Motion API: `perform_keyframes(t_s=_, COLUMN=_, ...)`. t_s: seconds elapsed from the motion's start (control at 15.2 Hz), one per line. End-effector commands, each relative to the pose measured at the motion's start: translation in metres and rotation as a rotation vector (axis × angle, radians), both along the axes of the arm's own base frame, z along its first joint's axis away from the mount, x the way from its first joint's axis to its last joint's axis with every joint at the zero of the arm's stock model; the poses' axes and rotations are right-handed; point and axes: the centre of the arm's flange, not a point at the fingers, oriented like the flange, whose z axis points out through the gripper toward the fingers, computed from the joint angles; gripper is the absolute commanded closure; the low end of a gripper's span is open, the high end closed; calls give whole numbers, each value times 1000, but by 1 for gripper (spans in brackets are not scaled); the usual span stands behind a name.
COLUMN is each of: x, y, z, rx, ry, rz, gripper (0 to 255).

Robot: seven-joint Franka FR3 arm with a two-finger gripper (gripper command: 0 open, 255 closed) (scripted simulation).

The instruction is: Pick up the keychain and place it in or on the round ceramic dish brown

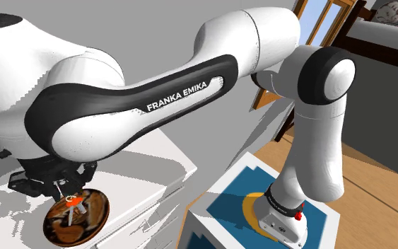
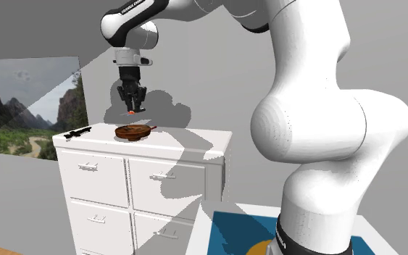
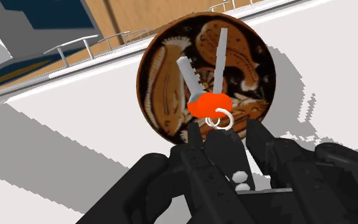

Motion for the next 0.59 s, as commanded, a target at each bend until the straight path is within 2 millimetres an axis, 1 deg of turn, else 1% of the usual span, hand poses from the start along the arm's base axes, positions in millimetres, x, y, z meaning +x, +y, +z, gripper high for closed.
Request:
perform_keyframes(t_s=0.0, x=-3, y=3, z=-9, rx=0, ry=0, rz=-1, gripper=255)
perform_keyframes(t_s=0.53, x=-3, y=3, z=-51, rx=0, ry=0, rz=-1, gripper=255)
